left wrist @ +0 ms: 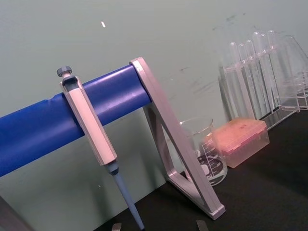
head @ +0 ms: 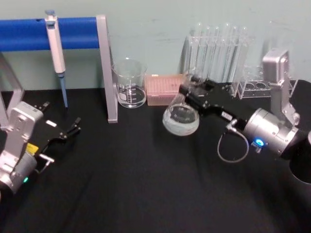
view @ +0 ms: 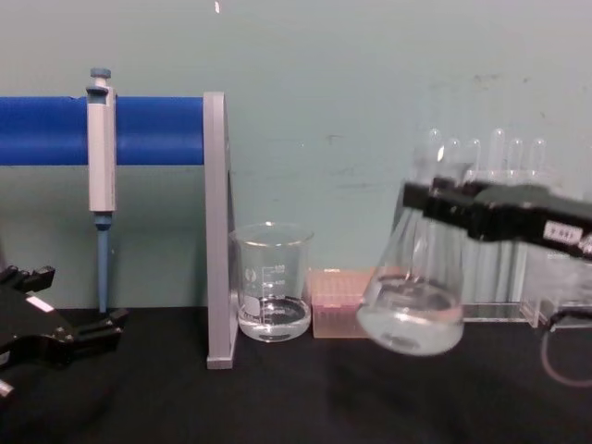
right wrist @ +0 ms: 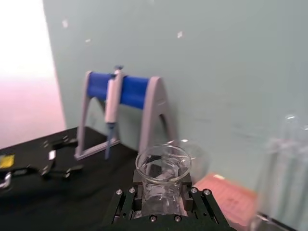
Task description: Grasp the erlenmeyer flask with one hand, shake it three times, then place it back.
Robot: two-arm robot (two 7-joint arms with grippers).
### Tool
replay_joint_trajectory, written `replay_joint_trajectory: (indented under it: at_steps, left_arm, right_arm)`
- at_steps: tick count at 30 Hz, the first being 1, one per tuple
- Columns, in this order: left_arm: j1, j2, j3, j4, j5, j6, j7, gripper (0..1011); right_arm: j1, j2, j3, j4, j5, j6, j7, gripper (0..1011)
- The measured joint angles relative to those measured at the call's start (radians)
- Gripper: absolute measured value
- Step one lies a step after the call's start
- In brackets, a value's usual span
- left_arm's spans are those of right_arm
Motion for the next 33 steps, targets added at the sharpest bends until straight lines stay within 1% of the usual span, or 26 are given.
replay_joint_trajectory:
  at_steps: [1,3,4,6,9,15,19,24,26,27,29,32,33]
  left_arm:
    - [0.000,0.000,0.000,0.000,0.000,0.000,0.000,1001]
    - [0.000,0.000,0.000,0.000,0.000,0.000,0.000,1001]
    - [0.000,0.000,0.000,0.000,0.000,0.000,0.000,1001]
    - [0.000,0.000,0.000,0.000,0.000,0.000,0.000,1001]
    - [0.000,0.000,0.000,0.000,0.000,0.000,0.000,1001]
    - [0.000,0.000,0.000,0.000,0.000,0.000,0.000,1001]
    - [0.000,0.000,0.000,0.000,0.000,0.000,0.000,1001]
    - [0.000,0.000,0.000,0.000,0.000,0.000,0.000,1001]
    - [0.000,0.000,0.000,0.000,0.000,0.000,0.000,1001]
    - [0.000,0.000,0.000,0.000,0.000,0.000,0.000,1001]
    - [0.000,0.000,0.000,0.000,0.000,0.000,0.000,1001]
    - [0.000,0.000,0.000,0.000,0.000,0.000,0.000,1001]
    - [0.000,0.000,0.000,0.000,0.000,0.000,0.000,1001]
  right_arm:
    - [-0.011,0.000,0.011,-0.024,-0.004,0.009,-0.028,450]
    - [-0.022,-0.001,0.025,-0.049,-0.010,0.018,-0.058,450]
    - [-0.032,-0.002,0.037,-0.069,-0.018,0.026,-0.085,450]
    - [-0.040,-0.003,0.048,-0.088,-0.026,0.034,-0.108,450]
    - [-0.059,-0.010,0.072,-0.124,-0.049,0.049,-0.161,450]
    - [-0.070,-0.023,0.089,-0.140,-0.073,0.064,-0.194,450]
    - [-0.069,-0.030,0.091,-0.140,-0.086,0.066,-0.192,450]
    - [-0.058,-0.039,0.089,-0.129,-0.099,0.067,-0.166,450]
    - [-0.043,-0.041,0.077,-0.116,-0.104,0.067,-0.129,450]
    - [-0.043,-0.041,0.077,-0.116,-0.104,0.067,-0.129,450]
    - [-0.027,-0.042,0.060,-0.105,-0.107,0.066,-0.093,450]
    - [-0.012,-0.042,0.042,-0.097,-0.108,0.064,-0.058,450]
    - [-0.001,-0.042,0.029,-0.091,-0.108,0.062,-0.036,450]
